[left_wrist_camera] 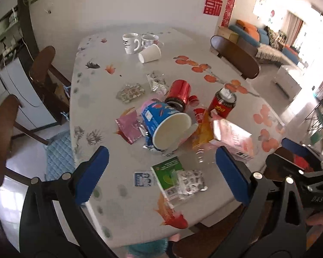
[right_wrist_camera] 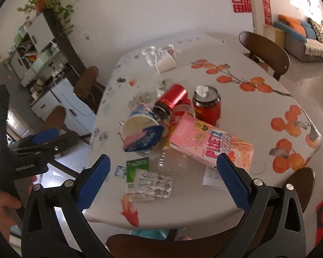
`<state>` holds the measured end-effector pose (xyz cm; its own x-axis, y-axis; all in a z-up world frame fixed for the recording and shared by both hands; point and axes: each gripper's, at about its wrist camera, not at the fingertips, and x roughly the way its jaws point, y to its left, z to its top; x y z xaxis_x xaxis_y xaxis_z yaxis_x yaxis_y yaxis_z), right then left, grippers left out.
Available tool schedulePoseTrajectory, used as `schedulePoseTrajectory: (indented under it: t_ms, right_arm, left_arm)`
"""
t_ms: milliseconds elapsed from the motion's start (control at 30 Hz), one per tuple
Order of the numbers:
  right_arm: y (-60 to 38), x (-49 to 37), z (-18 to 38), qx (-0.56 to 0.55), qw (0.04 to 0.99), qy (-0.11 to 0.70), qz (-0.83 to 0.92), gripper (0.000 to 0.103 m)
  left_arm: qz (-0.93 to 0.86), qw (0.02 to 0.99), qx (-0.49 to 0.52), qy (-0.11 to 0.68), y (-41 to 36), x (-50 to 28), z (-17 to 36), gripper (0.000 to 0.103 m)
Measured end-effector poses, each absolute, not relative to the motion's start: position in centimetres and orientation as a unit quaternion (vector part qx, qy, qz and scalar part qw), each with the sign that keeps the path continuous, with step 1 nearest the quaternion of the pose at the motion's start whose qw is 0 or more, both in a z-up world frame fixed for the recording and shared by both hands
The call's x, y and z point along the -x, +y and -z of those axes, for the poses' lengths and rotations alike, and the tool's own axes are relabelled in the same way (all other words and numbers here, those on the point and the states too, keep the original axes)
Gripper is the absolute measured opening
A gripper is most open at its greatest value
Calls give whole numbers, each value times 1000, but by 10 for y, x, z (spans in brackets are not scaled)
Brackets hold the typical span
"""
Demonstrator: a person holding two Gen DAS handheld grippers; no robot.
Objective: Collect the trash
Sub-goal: 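Move both grippers toward the blue paper cup and pink PRETZ box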
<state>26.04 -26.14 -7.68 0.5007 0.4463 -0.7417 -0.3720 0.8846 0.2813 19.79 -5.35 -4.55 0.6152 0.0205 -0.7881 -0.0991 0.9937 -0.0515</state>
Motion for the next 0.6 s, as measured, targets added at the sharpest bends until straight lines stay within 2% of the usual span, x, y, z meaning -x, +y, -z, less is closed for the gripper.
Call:
schedulePoseTrajectory:
  t_ms: [333,433,600]
  right_arm:
    - [-263,-281,95,-10,863,449,-229,98]
    - [-261,-287,101,-3,860,455,-229,98]
    - [-258,-295,109,1,855,463,-234,98]
  left_arm:
    - [-33,893,46,446,-61,-226,64,95]
    - [-39,892,42,448,-61,-231,68,84]
    - [-35,885,50,461,-60,-242,78,82]
